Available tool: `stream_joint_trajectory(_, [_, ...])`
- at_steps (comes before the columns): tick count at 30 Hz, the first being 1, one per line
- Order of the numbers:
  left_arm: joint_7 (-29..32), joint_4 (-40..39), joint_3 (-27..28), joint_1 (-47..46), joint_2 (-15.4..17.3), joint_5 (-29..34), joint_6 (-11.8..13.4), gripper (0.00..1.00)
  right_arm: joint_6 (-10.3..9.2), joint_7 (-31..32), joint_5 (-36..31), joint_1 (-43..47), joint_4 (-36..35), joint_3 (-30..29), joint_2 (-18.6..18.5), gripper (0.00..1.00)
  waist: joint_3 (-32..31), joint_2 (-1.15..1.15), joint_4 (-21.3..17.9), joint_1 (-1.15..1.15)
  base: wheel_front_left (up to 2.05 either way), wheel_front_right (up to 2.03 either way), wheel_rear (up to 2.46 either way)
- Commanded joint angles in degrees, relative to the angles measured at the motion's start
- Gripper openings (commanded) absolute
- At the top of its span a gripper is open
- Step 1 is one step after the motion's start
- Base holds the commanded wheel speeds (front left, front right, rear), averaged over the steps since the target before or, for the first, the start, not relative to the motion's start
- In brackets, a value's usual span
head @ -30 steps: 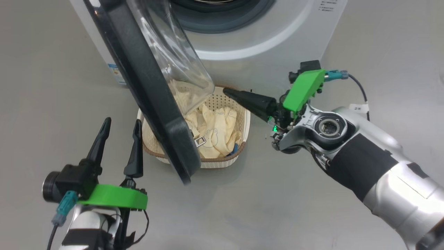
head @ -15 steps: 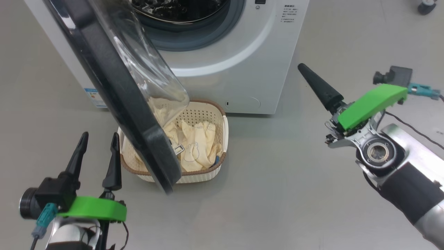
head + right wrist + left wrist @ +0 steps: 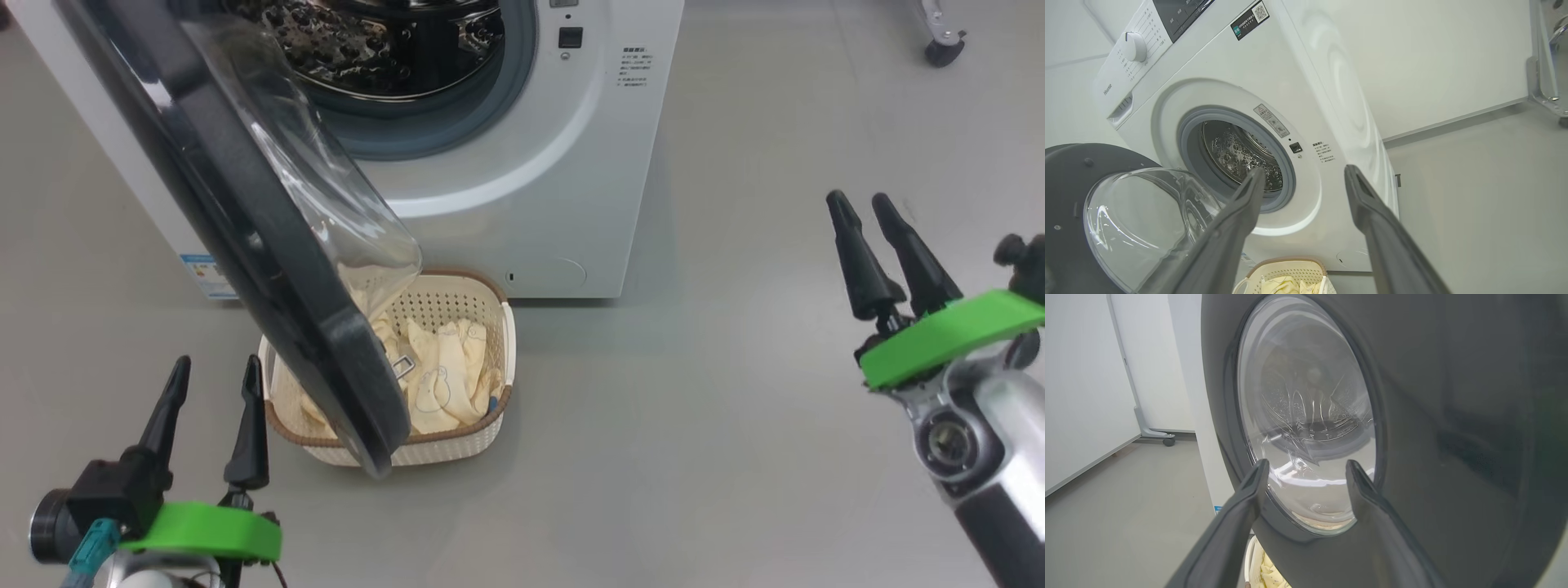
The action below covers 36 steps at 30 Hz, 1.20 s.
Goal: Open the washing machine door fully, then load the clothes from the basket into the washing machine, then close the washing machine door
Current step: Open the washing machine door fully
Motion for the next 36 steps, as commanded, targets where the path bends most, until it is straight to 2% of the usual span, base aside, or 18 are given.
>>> stream_joint_trajectory(1, [-0.38, -2.03, 2.71, -1.11, 1.33, 0.38, 0.03, 1.0, -0.15, -0.53, -3.06, 1.29, -2.33, -0.71, 0.48, 1.0, -0.41, 0.0, -0.31, 0.0, 0.0, 0.0, 0.0])
stream_joint_trajectory(7, [-0.38, -2.16, 3.49, 0.41, 0.69, 0.69, 0.05, 1.0, -0.15, -0.54, -18.69, 8.35, -4.94, -8.32, 3.59, 1.0, -1.83, 0.0, -0.78, 0.0, 0.0, 0.0, 0.0])
stream_joint_trajectory(14, [-0.38, -3.16, 5.36, 3.39, -0.97, 0.68, 0.8, 1.0, -0.15, -0.54, -30.46, 15.44, -8.01, -15.5, 7.82, 1.0, -3.34, 0.0, -1.18, 0.0, 0.0, 0.0, 0.0])
stream_joint_trajectory(25, [-0.38, -5.15, 7.67, 7.28, -2.46, 0.92, 1.46, 1.0, -0.15, -0.54, -38.46, 20.28, -8.95, -19.48, 9.99, 1.0, -3.95, 0.0, -1.48, 0.0, 0.0, 0.0, 0.0])
stream_joint_trajectory(36, [-0.38, -5.93, 8.53, 8.25, -3.8, 1.39, 1.72, 1.0, -0.15, -0.54, -41.78, 21.56, -8.1, -21.23, 12.02, 1.0, -3.66, 0.0, -1.17, 0.0, 0.0, 0.0, 0.0])
